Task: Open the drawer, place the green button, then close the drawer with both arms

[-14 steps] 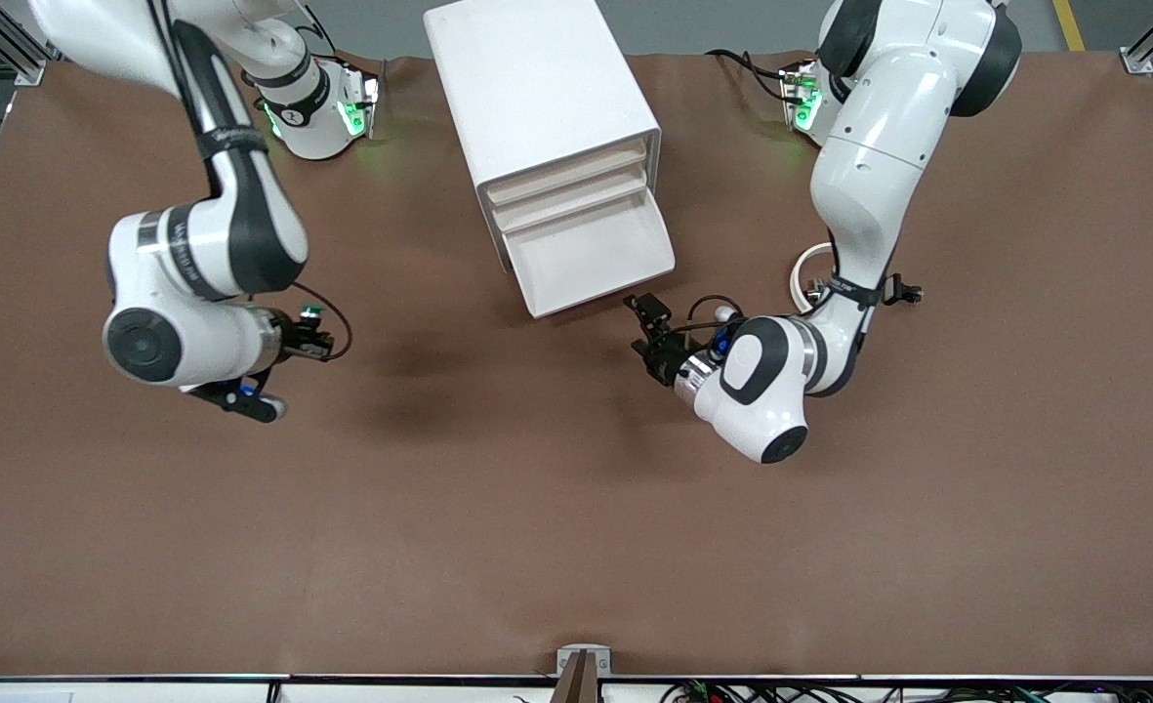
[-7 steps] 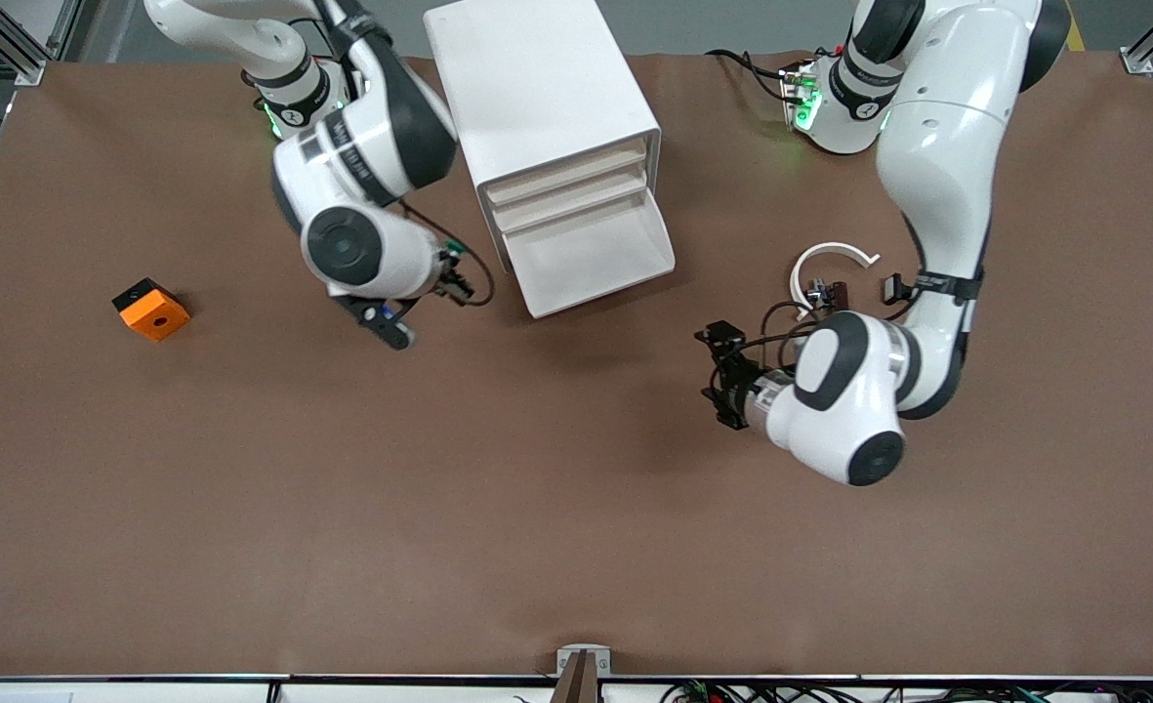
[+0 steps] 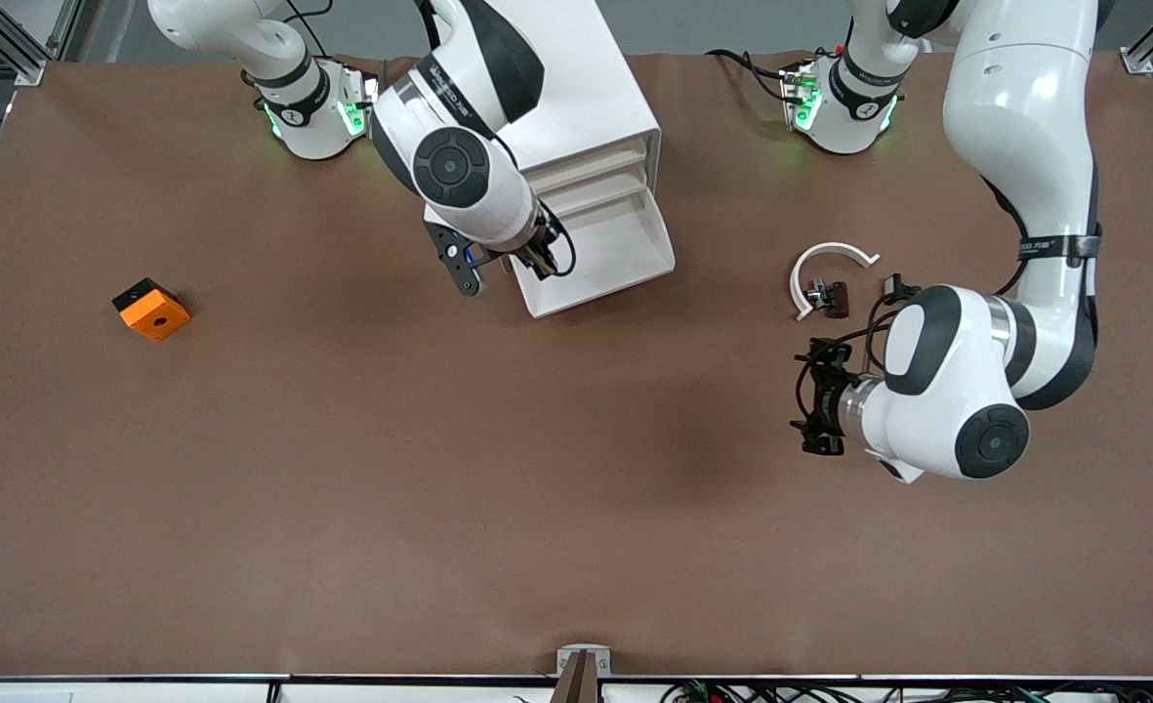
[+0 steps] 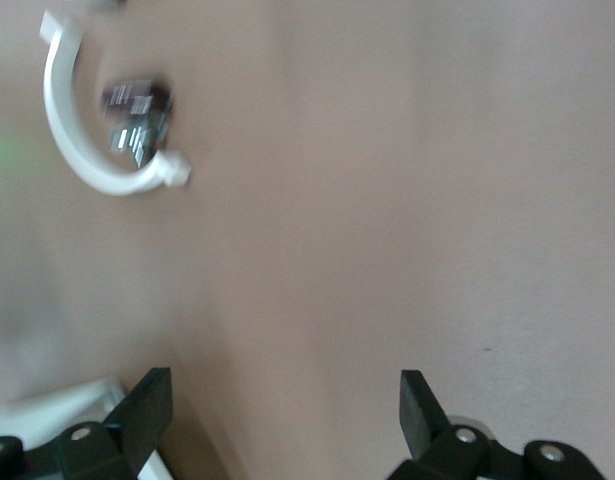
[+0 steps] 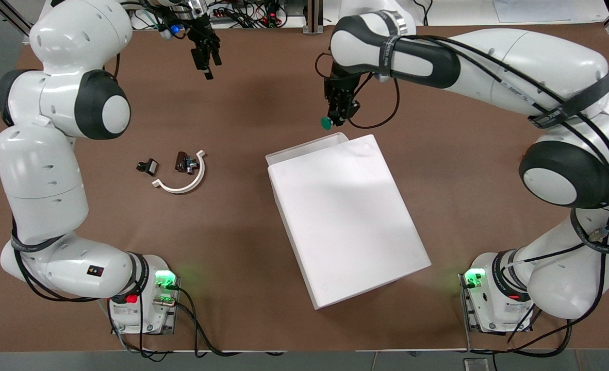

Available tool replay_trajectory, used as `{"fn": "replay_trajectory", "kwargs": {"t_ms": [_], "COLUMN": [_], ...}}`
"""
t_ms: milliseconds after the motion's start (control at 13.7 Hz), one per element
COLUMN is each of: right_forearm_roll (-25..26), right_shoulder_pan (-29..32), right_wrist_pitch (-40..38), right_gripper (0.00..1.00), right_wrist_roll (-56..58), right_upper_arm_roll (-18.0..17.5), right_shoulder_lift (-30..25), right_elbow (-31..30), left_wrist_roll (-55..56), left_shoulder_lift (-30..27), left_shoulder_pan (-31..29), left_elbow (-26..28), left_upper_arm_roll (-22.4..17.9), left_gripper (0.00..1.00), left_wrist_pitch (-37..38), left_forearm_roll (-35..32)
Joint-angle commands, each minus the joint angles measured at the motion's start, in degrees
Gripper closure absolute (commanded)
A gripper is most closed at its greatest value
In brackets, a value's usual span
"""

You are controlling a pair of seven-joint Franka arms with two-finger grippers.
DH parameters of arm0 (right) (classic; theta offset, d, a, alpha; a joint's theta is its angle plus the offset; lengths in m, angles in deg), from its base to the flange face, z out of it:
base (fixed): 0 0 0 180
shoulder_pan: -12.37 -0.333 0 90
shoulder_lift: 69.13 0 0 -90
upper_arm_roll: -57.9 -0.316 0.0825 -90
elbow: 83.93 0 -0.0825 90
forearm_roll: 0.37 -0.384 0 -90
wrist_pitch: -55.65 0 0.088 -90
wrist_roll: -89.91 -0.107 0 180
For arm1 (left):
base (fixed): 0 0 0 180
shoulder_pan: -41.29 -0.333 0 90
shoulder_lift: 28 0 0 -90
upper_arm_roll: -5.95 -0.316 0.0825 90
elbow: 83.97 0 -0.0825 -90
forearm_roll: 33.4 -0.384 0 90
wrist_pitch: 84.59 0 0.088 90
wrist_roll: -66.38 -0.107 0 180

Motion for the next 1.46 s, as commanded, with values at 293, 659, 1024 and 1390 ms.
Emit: {"fn": "replay_trajectory", "kwargs": {"t_ms": [293,659,1024,1390], "right_forearm_roll": [-3.9,-3.8,-3.8,-3.7], "right_shoulder_pan": [-4.8,-6.9,-7.3,-7.8], "right_wrist_pitch": [4.8,5.1,7.8,7.4], "right_gripper": [0.86,0.86,0.85,0.38], "right_wrist_roll": [-5.5,-5.5,-5.6,-5.6], "right_upper_arm_roll": [0.8,0.8,0.8,0.8], "right_shoulder_lift": [6.1,8.9,12.1,12.3], "right_elbow": [1.5,1.3,1.5,1.5], "left_wrist_roll": [-38.4,-50.1,-64.3,-64.3], "left_shoulder_lift": [-4.6,-8.1,-20.2,-21.9], "left_shoulder_pan": [0.8,1.0,1.0,1.4], "left_elbow": [1.3,5.8,27.9,36.3], "left_upper_arm_roll": [-3.4,-1.7,1.8,6.5], "left_gripper": [0.00,0.00,0.00,0.00], "left_wrist_pitch": [-4.6,-8.3,-23.9,-28.7], "left_forearm_roll": [-8.6,-10.0,-10.5,-10.6]}}
